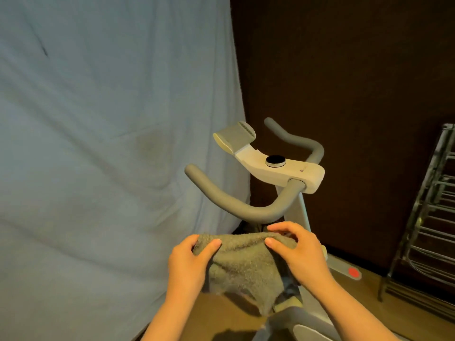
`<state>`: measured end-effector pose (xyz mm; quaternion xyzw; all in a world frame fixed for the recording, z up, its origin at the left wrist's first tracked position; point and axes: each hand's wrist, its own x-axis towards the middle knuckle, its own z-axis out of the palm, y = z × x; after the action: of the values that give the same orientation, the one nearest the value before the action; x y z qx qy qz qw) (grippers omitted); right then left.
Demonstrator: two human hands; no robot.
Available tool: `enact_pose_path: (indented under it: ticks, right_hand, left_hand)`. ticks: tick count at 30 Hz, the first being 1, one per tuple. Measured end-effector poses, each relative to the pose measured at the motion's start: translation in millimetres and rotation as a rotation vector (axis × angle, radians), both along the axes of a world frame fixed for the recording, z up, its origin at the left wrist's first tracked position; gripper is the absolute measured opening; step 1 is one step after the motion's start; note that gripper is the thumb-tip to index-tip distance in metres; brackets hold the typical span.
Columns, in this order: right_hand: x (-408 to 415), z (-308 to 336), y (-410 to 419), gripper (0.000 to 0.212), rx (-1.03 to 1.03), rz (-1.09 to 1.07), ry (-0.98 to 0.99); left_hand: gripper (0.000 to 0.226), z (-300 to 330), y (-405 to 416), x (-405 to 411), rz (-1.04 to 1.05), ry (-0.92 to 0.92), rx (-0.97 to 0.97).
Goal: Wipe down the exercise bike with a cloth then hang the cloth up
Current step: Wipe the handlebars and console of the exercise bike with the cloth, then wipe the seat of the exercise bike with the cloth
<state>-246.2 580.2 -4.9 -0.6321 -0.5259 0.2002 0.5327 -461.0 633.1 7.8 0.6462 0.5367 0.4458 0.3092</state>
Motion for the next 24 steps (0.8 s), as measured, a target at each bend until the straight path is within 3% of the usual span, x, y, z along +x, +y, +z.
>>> enact_pose_path:
  ticks: [4, 7, 12, 16, 21, 24]
  right_hand:
    - [20.5, -9.5, -11.5, 0.007, -0.075, 0.096, -0.270]
    - [22.1, -8.5, -20.2, 0.007, -0.088, 0.099, -0.393]
    - [16.7, -0.3, -39.0, 0.003, -0.046, 0.122, -0.341]
    - [8.5, -0.4, -56.1, 0.019, -0.069, 0.136, -0.384]
    - [-18.3, -6.0, -78.5, 0.022, -0.192, 0.084, -0.318]
    - [-42.3, -12.6, -95.6, 0.020, -0.170, 0.006, -0.227]
  left_hand:
    - [0.047, -6.2, -31.6, 2.8, 0.132, -0.019, 0.013]
    - [0.035, -10.8, -50.0, -0.4, 0.201, -0.004, 0.024]
    - [0.023, -0.4, -66.3, -4.5, 0.217, -0.032, 0.032]
    - [0.021, 16.0, -79.0, -0.2, 0.197, -0.018, 0.076]
    - [0.009, 39.0, -112.5, -11.2, 0.005, -0.183, 0.015]
    - [0.018, 48.9, -134.2, -22.0, -0.119, -0.132, 0.081]
